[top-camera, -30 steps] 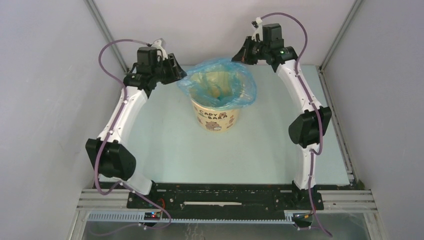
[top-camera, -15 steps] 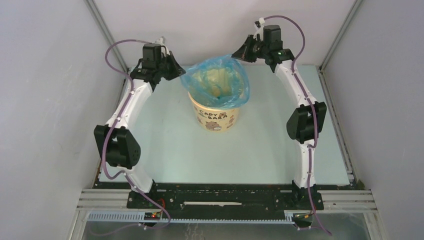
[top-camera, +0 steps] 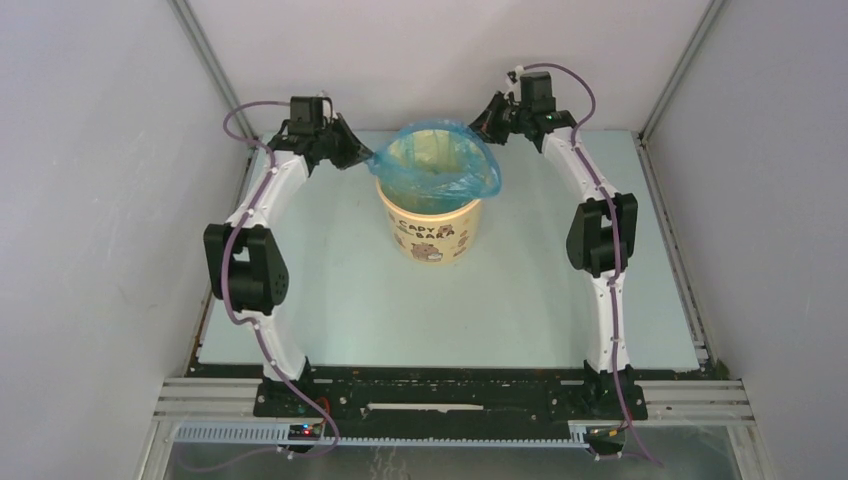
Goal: Put the trash bags into the trash bin
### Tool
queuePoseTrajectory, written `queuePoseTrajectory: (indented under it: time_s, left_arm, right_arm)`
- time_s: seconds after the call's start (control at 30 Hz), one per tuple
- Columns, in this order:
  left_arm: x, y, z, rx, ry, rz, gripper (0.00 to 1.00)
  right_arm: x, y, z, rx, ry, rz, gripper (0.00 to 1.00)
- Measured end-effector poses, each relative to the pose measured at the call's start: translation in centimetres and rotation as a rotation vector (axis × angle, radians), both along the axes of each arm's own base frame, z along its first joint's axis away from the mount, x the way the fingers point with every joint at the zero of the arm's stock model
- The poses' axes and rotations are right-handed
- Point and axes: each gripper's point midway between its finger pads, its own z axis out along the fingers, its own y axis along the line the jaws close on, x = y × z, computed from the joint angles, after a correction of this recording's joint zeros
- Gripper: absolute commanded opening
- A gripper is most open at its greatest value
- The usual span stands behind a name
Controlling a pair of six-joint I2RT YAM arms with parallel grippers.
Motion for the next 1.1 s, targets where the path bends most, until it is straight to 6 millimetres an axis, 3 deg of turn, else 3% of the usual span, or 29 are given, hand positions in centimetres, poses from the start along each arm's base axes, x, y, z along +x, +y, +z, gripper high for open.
queuePoseTrajectory:
  time_s: [0.1,0.2,0.33,0.43,0.63,0.67,0.73,0.87,0.97,1.1]
  left_arm:
    - [-0.9,-0.4,-0.8,-0.031,0.040,-0.021,0.00]
    - [-2.8,-1.0,-1.5,-0.074,0.088,-0.049,0.00]
    - [-5.5,-1.7,-1.5,-0.126,0.131,-0.079,0.00]
    - [-7.6,-1.8,-1.1,-0.145,0.145,-0.090,0.00]
    - [-9.2,-1.7,0.2,-0.163,0.132,-0.093,0.02]
    - [-9.3,-1.8,0.4,-0.168,0.131,-0.094,0.10]
    - [-9.6,-1.8,0.6,-0.174,0.127,-0.098,0.14]
    - [-10.3,-1.8,0.3,-0.180,0.135,-0.102,0.27]
    - [-10.8,-1.7,-0.4,-0.188,0.156,-0.107,0.44]
    - [-11.5,-1.2,-0.8,-0.197,0.172,-0.090,0.66]
  right_arm:
    - [-0.8,-0.1,-0.5,0.009,0.046,0.019,0.03]
    - [-1.7,-0.2,-0.9,0.014,0.099,0.035,0.14]
    - [-3.3,-0.8,-1.3,0.010,0.180,0.044,0.46]
    - [-4.5,-1.5,-0.9,-0.008,0.223,0.040,0.59]
    - [-6.7,-5.0,3.0,-0.020,0.231,-0.026,0.63]
    - [-7.1,-6.1,3.9,-0.015,0.225,-0.044,0.66]
    - [-8.3,-8.0,5.3,0.000,0.217,-0.071,0.72]
    - [-12.5,-10.7,6.5,0.060,0.225,-0.101,0.77]
    - [-15.3,-10.4,6.8,0.106,0.220,-0.083,0.77]
    - [-17.3,-9.1,6.7,0.161,0.210,-0.023,0.76]
